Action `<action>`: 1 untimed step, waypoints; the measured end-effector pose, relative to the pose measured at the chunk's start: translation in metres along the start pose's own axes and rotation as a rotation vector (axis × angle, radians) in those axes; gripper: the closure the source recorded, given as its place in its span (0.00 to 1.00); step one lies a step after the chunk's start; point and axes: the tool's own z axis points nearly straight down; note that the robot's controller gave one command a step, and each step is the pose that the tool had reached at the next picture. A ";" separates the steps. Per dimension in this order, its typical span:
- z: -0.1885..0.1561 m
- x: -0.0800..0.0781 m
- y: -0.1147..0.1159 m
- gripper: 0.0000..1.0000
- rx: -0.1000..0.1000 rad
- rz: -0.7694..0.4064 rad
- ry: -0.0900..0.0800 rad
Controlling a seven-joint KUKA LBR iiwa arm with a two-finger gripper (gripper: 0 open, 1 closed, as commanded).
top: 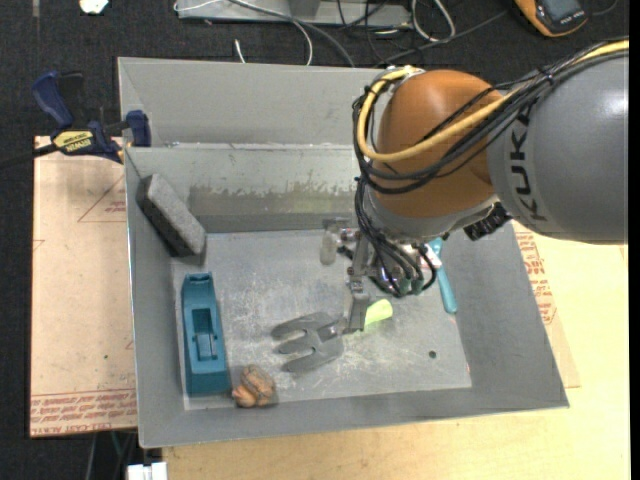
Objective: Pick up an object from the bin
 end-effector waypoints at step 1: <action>-0.005 -0.001 -0.001 0.00 -0.001 0.003 -0.008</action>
Offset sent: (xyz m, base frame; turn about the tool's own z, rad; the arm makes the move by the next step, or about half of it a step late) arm 0.0046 -0.0434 -0.1192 -0.1075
